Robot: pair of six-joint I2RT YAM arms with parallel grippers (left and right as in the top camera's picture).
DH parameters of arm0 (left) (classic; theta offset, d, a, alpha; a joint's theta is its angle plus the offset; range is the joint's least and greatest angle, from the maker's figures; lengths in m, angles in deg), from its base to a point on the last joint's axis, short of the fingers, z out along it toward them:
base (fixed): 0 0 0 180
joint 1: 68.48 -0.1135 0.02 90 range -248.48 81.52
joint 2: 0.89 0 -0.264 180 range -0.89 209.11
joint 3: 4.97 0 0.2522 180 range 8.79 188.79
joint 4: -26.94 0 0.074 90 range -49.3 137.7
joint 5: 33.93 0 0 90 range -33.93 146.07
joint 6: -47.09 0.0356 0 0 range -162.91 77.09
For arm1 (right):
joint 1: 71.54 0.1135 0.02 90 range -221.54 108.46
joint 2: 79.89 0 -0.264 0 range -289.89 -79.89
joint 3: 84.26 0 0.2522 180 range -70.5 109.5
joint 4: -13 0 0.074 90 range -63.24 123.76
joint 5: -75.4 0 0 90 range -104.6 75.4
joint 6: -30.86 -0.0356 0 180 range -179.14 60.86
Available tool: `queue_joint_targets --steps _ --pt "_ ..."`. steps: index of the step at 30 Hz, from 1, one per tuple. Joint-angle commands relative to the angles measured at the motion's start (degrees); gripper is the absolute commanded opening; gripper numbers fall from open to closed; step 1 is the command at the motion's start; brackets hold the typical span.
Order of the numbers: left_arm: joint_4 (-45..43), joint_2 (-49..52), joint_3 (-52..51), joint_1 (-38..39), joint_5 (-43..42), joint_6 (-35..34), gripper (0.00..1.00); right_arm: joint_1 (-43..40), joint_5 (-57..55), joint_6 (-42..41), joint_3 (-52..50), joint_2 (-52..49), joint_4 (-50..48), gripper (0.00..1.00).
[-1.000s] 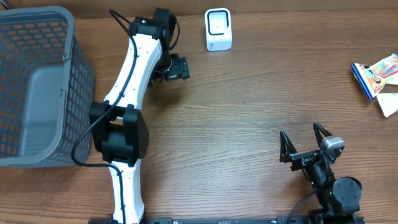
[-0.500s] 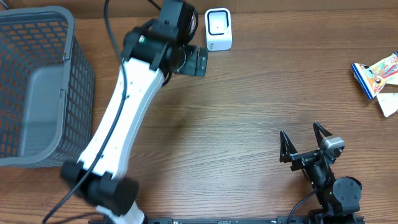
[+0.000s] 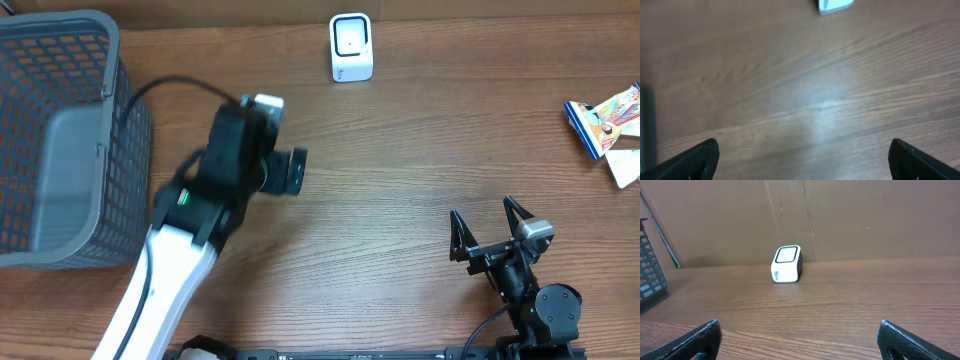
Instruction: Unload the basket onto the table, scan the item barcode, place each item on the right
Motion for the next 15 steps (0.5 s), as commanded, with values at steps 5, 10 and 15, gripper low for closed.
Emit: queue_joint_targets --steps 5,10,15 --pt "-8.4 -18.8 -15.7 -0.7 -0.3 5.6 1.00 0.4 -0.6 0.2 -0.6 0.7 -0.2 1.00" --pt "-13.9 -32.5 -25.5 -6.0 -6.3 5.5 1.00 0.4 -0.6 0.2 -0.6 0.7 -0.2 1.00" --pt "-15.1 -42.3 -32.5 -9.7 -9.5 5.6 1.00 0.4 -0.6 0.2 -0.6 0.7 -0.2 1.00"
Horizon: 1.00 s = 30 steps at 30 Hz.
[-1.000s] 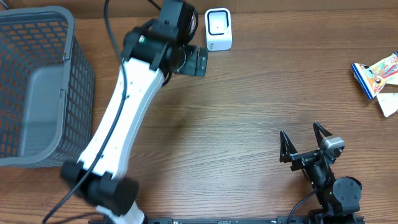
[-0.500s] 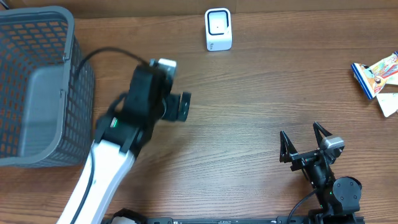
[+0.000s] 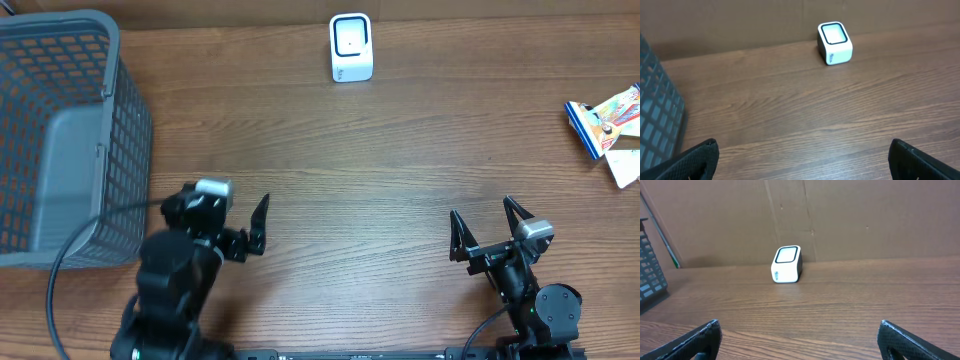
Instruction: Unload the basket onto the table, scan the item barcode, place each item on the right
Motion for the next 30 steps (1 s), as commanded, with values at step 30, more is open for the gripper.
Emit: queue_joint_targets --steps 30 --pt "-36.7 -30.2 -33.4 -6.6 0.1 1.3 0.99 0.4 -0.6 0.2 -0.6 0.7 -0.2 1.00"
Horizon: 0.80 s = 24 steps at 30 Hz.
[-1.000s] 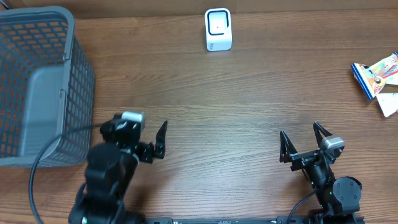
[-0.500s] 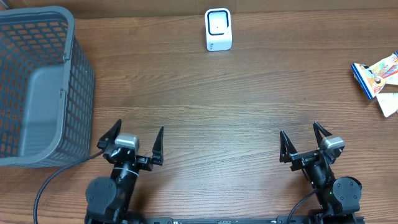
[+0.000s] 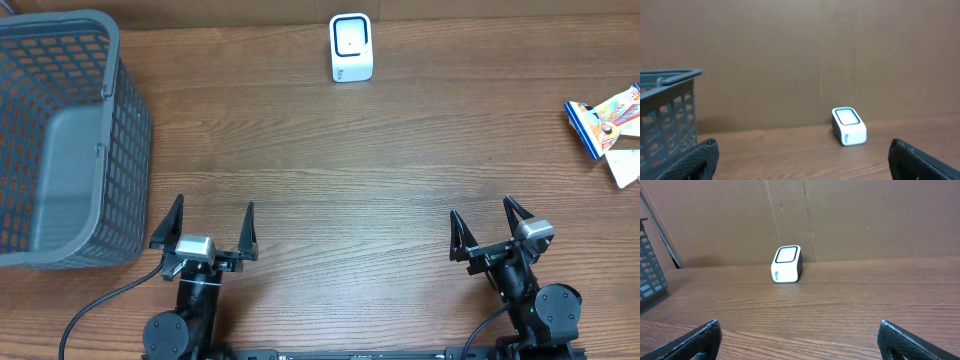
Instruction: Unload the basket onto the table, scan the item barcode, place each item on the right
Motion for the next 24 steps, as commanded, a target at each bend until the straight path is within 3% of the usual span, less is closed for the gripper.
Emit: queue_joint_targets --steps 1,4,9,18,24 --pt "-3.5 -0.9 -3.8 -0.9 1.0 0.9 0.99 0.4 -0.6 0.2 -0.6 0.7 -0.2 1.00" --pt "-7.6 -0.9 -6.7 -1.0 1.1 0.9 0.99 0.4 -0.6 0.2 -0.6 0.7 -0.2 1.00" --pt "-6.3 -0.9 -7.1 -1.6 1.1 0.9 0.99 0.4 -0.6 0.2 -0.6 0.7 -0.2 1.00" --pt "9.1 -0.9 -7.1 -3.8 1.0 0.8 1.00 0.4 -0.6 0.2 -0.6 0.7 -0.2 1.00" --pt "9.2 -0.9 -7.1 -5.7 0.7 0.9 1.00 0.4 -0.6 0.2 -0.6 0.7 -0.2 1.00"
